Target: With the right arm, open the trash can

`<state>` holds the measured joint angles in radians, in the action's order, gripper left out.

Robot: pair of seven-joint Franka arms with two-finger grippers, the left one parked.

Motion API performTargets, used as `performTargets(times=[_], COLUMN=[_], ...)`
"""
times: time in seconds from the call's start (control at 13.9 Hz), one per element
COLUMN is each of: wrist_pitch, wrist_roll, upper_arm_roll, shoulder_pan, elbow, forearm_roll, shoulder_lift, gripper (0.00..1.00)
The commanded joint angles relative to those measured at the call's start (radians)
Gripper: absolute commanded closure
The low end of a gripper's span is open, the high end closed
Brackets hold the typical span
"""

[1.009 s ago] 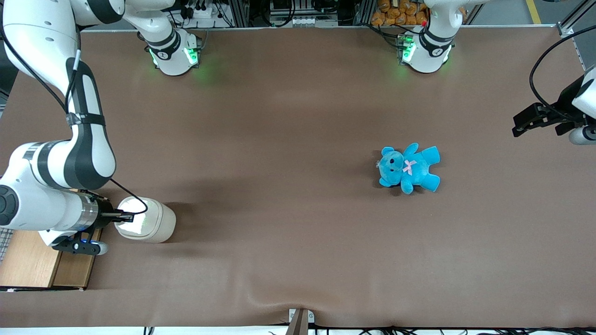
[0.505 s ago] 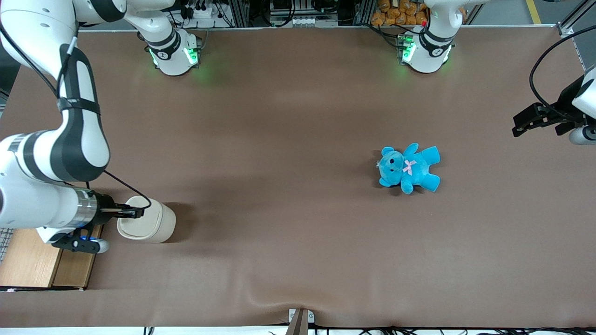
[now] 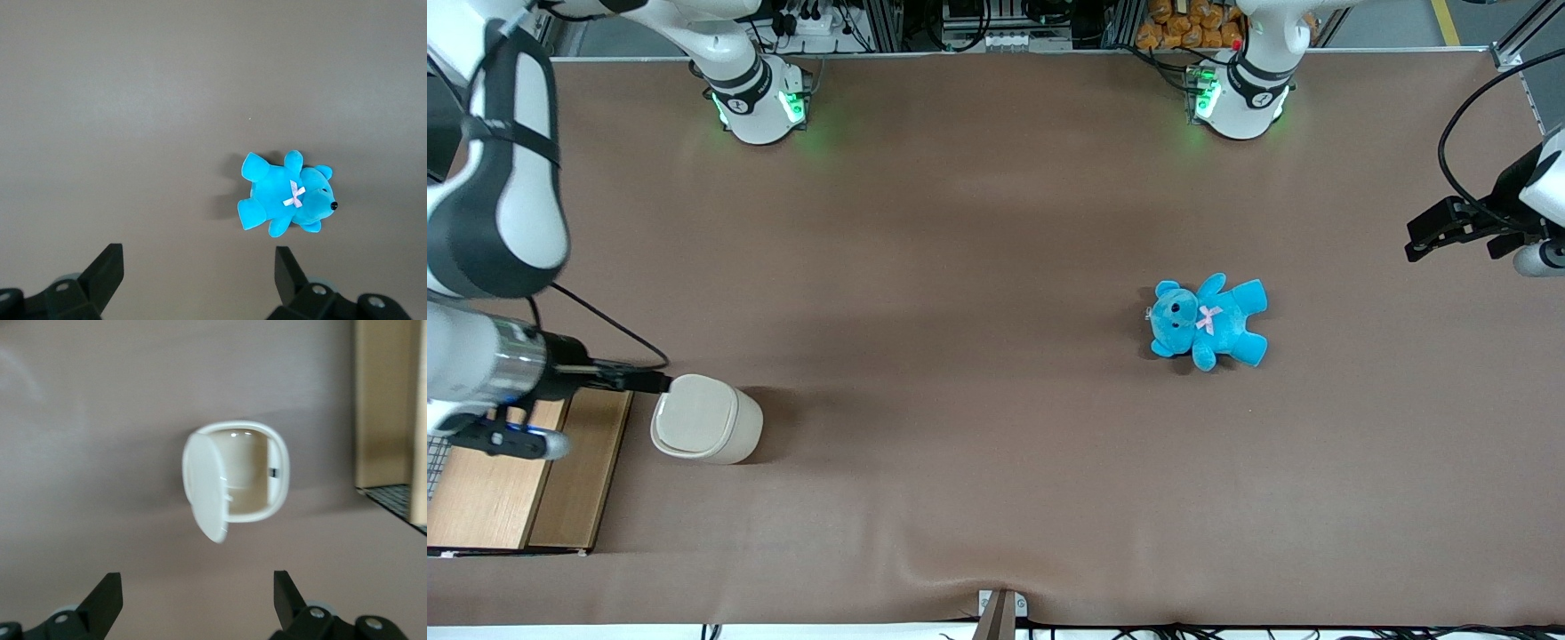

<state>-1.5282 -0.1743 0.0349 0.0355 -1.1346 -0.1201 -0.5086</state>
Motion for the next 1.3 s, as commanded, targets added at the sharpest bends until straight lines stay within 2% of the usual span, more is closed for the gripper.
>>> performTargets(times=[0.0,0.36,0.72,1.23], wrist_pitch=[0.051,0.040,0.054,0.080], wrist_roll=[0.003,0.093,0.148,0.150], upper_arm_roll=[-0.009,0.029,0.069,0.071], shoulder_pan=[-0.017,-0.031,-0.031,-0.035], elbow=[-0.079,-0.287,-0.402,-0.343], forearm_roll=[0.036,0.034,0.036,0.047], shoulder_lift=[0.131,0.358,0.499,0.495], gripper=[0.00,0.00,0.00,0.00])
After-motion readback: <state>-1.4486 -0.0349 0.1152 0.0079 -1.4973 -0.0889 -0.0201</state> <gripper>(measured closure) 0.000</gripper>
